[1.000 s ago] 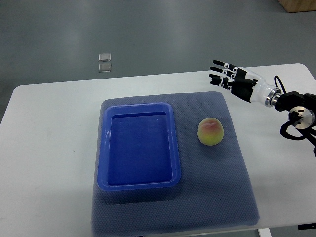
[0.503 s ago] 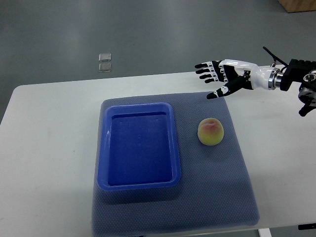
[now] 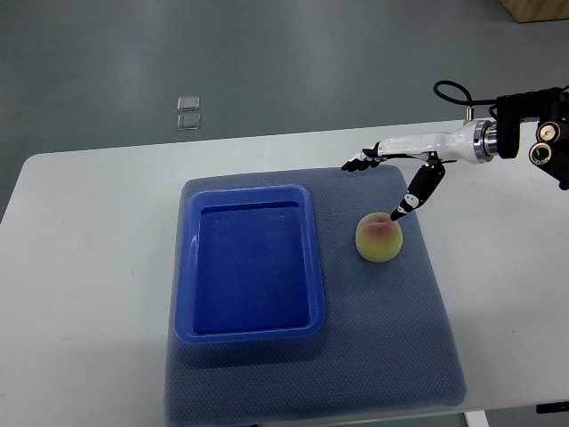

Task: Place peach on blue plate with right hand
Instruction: 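Lower the right hand over the peach and close fingers around it, then lift the peach with the right hand and carry it over the blue tray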

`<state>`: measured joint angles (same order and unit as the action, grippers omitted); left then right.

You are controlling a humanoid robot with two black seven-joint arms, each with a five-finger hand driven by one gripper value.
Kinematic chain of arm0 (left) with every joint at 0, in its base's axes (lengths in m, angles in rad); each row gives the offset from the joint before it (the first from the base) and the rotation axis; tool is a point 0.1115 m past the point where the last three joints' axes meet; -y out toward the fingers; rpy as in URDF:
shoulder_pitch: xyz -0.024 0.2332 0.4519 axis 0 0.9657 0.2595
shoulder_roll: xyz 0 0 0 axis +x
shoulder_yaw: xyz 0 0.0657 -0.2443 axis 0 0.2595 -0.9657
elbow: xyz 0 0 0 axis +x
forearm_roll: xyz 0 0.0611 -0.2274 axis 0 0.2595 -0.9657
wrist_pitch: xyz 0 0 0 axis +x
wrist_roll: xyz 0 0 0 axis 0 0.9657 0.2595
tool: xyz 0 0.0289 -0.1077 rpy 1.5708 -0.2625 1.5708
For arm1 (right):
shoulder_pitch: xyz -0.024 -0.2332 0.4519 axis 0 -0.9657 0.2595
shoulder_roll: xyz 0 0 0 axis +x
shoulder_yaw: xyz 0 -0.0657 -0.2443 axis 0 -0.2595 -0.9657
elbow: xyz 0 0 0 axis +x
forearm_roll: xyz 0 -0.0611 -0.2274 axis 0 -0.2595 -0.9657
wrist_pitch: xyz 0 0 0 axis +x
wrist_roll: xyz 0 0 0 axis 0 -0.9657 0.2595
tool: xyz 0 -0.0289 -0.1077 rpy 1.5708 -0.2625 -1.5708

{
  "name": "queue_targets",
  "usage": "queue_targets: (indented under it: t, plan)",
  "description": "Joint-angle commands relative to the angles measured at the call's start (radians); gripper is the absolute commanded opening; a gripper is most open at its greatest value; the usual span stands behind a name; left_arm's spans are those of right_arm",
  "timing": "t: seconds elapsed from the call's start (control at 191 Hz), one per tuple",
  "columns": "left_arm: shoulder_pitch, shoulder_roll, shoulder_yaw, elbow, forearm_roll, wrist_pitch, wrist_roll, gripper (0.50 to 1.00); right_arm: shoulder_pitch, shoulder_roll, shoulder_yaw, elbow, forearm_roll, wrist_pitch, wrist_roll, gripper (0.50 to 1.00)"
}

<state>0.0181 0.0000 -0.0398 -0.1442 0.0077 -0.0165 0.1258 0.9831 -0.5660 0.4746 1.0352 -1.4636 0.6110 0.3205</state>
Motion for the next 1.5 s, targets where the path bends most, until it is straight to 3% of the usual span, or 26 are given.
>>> queue_targets:
  t: [0.0,0.398,0.859,1.016,1.089,1.157,1.209,1.215,1.309,1.492]
  plan:
    - [0.000,0.000,0.000,0.000,0.000,0.001,0.000,1.000,-0.001,0.005,-0.030,0.002,-0.035,0.000,-0.001,0.934]
    - [0.002,0.000,0.000,0.000,0.000,0.001,0.000,1.000,-0.009,0.006,-0.142,-0.009,-0.073,-0.077,-0.001,0.934]
    - [0.002,0.000,0.000,0.000,0.000,0.001,0.002,1.000,-0.020,0.037,-0.235,-0.015,-0.081,-0.249,-0.001,0.919]
    - [0.002,0.000,0.000,0.000,0.000,0.001,0.003,1.000,-0.018,0.035,-0.281,-0.015,-0.081,-0.318,-0.001,0.846]
    - [0.002,0.000,0.000,0.000,0.000,0.001,0.005,1.000,-0.018,0.035,-0.294,-0.015,-0.081,-0.323,-0.001,0.819]
    - [0.002,0.000,0.000,0.000,0.000,0.001,0.005,1.000,-0.017,0.035,-0.295,-0.015,-0.081,-0.321,-0.001,0.762]
    - [0.002,0.000,0.000,0.000,0.000,0.001,0.005,1.000,-0.017,0.035,-0.295,-0.015,-0.081,-0.321,-0.001,0.762]
    - [0.002,0.000,0.000,0.000,0.000,0.001,0.005,1.000,-0.014,0.035,-0.295,-0.015,-0.081,-0.318,0.000,0.699]
    - [0.002,0.000,0.000,0.000,0.000,0.001,0.005,1.000,-0.008,0.034,-0.294,-0.015,-0.081,-0.309,0.000,0.615]
    - [0.002,0.000,0.000,-0.001,0.000,0.000,0.005,1.000,0.039,0.035,-0.283,-0.015,-0.063,-0.307,0.002,0.582]
